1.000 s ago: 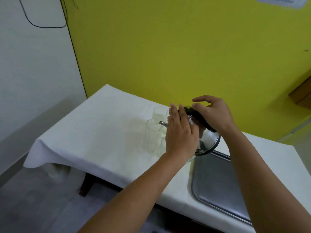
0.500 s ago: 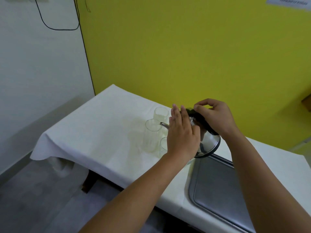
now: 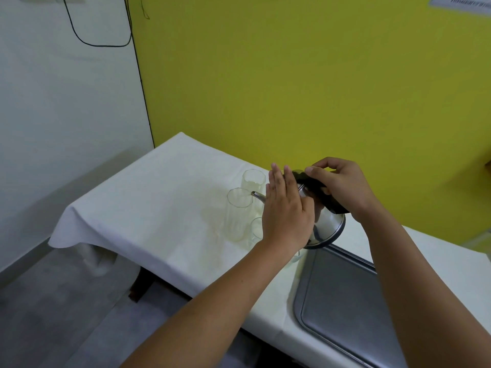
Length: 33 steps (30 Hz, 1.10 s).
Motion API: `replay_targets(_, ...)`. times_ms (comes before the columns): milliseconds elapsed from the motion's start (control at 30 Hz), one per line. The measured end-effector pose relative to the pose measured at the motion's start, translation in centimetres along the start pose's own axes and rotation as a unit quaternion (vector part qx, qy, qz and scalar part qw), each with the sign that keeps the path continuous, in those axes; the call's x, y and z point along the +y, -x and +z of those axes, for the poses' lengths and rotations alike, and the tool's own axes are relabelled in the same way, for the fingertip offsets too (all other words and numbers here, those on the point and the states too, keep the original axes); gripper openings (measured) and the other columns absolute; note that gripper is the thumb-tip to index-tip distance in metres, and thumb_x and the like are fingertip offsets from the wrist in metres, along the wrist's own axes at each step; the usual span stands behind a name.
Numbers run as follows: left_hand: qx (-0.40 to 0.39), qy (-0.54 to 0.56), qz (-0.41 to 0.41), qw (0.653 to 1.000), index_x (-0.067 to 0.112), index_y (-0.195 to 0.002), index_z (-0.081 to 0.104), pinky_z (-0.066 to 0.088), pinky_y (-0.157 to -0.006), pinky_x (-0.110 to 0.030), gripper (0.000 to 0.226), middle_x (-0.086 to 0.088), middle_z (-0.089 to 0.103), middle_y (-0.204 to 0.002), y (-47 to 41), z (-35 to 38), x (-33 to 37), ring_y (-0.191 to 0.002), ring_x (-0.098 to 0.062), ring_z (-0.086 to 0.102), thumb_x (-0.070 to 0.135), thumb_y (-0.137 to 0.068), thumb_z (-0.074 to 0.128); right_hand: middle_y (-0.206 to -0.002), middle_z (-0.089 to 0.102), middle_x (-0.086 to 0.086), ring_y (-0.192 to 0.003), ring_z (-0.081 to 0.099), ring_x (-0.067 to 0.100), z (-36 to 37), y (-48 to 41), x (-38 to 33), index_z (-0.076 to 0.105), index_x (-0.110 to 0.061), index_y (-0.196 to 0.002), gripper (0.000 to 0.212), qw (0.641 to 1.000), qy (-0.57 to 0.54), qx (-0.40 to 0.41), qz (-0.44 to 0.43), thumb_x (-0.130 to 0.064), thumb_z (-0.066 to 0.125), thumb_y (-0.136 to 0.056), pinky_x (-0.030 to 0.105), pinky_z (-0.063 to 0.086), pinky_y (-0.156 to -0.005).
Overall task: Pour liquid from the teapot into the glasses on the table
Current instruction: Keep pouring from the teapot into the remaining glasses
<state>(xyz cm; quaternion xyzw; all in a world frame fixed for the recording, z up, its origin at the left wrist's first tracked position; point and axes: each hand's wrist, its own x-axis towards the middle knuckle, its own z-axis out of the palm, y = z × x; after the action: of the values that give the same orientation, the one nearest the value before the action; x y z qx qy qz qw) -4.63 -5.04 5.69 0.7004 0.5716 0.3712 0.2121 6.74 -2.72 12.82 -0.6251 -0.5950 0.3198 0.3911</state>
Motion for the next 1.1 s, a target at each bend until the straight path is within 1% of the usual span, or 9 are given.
replay_targets(200,0.012,-0.035,0.008,0.999,-0.002,-0.148,0.005,0.006,-0.121,-0.043,0.082,-0.021,-0.006,-0.158,-0.6,0.6,-0.8,-0.146,-0.028,-0.011,0.036,-0.077,-0.007,-0.038,0.050,-0.012,-0.037,0.043,0.005,0.3,-0.7,-0.4,0.068,-0.015,-0.078,0.016,1.000,0.002,-0.018,-0.005,-0.026,0.071,-0.090,0.020,0.036,-0.046)
replay_targets(300,0.013,-0.016,-0.002,1.000,0.000,-0.148,0.002,0.004,-0.121,-0.041,0.081,-0.020,-0.009,-0.158,-0.5,0.3,-0.8,-0.147,-0.027,-0.010,0.037,-0.076,-0.006,-0.042,0.052,-0.011,-0.039,0.044,0.007,0.6,-1.0,-0.3,0.069,-0.015,-0.076,0.016,1.000,-0.002,-0.023,-0.007,-0.026,0.072,-0.089,0.023,0.037,-0.050)
replay_targets(433,0.007,-0.040,0.000,0.999,-0.002,-0.148,0.003,0.006,-0.120,-0.044,0.082,-0.021,-0.007,-0.158,-0.7,0.7,-1.5,-0.146,-0.028,-0.013,0.035,-0.076,-0.009,-0.044,0.055,-0.008,-0.040,0.046,0.008,0.8,-1.2,0.0,0.070,-0.014,-0.078,0.016,1.000,-0.007,-0.027,-0.009,-0.025,0.073,-0.088,0.026,0.038,-0.053)
replay_targets(600,0.060,0.030,-0.020,0.998,0.001,-0.148,0.011,0.014,-0.119,-0.045,0.078,-0.020,0.007,-0.158,-0.4,0.2,-0.8,-0.146,-0.033,0.007,0.040,-0.080,0.009,-0.041,0.054,-0.011,-0.038,0.045,0.006,0.9,-1.4,-0.1,0.069,-0.015,-0.077,0.015,0.999,0.004,-0.031,-0.012,-0.025,0.072,-0.088,0.024,0.036,-0.050)
replay_targets(733,0.014,-0.021,-0.014,1.000,-0.003,-0.148,0.004,0.007,-0.120,-0.044,0.081,-0.021,-0.005,-0.158,-0.8,0.5,-1.3,-0.146,-0.029,-0.010,0.035,-0.077,-0.007,-0.040,0.054,-0.012,-0.037,0.046,0.004,0.9,-1.6,-0.3,0.069,-0.013,-0.079,0.015,0.999,0.006,-0.037,-0.016,-0.024,0.071,-0.089,0.018,0.037,-0.044)
replay_targets(800,0.024,0.004,-0.030,0.999,-0.003,-0.147,0.005,0.007,-0.120,-0.045,0.079,-0.022,-0.004,-0.158,-1.0,0.8,-1.5,-0.146,-0.029,-0.010,0.034,-0.078,-0.005,-0.039,0.054,-0.012,-0.036,0.046,0.004,0.9,-1.7,-0.5,0.068,-0.011,-0.080,0.015,0.999,0.005,-0.039,-0.018,-0.023,0.071,-0.090,0.017,0.036,-0.042)
replay_targets(900,0.016,-0.021,-0.021,0.999,-0.006,-0.146,0.011,0.004,-0.119,-0.046,0.080,-0.024,-0.004,-0.158,-1.0,0.8,-1.6,-0.146,-0.032,-0.013,0.033,-0.079,-0.009,-0.038,0.053,-0.011,-0.036,0.046,0.005,1.0,-1.9,-0.6,0.068,-0.010,-0.081,0.015,0.999,0.006,-0.043,-0.016,-0.022,0.071,-0.090,0.019,0.037,-0.044)
replay_targets(1000,0.060,0.054,-0.031,0.996,0.000,-0.147,0.011,0.013,-0.119,-0.045,0.076,-0.020,0.008,-0.158,-0.8,0.2,-0.9,-0.146,-0.032,0.006,0.038,-0.082,0.009,-0.038,0.052,-0.011,-0.038,0.045,0.005,1.0,-2.0,-0.6,0.069,-0.013,-0.079,0.015,0.999,0.017,-0.043,-0.016,-0.023,0.071,-0.089,0.024,0.036,-0.050)
replay_targets(1100,0.072,0.066,-0.018,0.995,0.001,-0.147,0.012,0.015,-0.119,-0.045,0.076,-0.019,0.011,-0.157,-0.6,0.0,-0.6,-0.146,-0.033,0.010,0.039,-0.082,0.012,-0.037,0.052,-0.012,-0.037,0.045,0.005,1.0,-2.1,-0.6,0.068,-0.013,-0.078,0.014,0.999,0.018,-0.044,-0.014,-0.023,0.071,-0.089,0.021,0.035,-0.046)
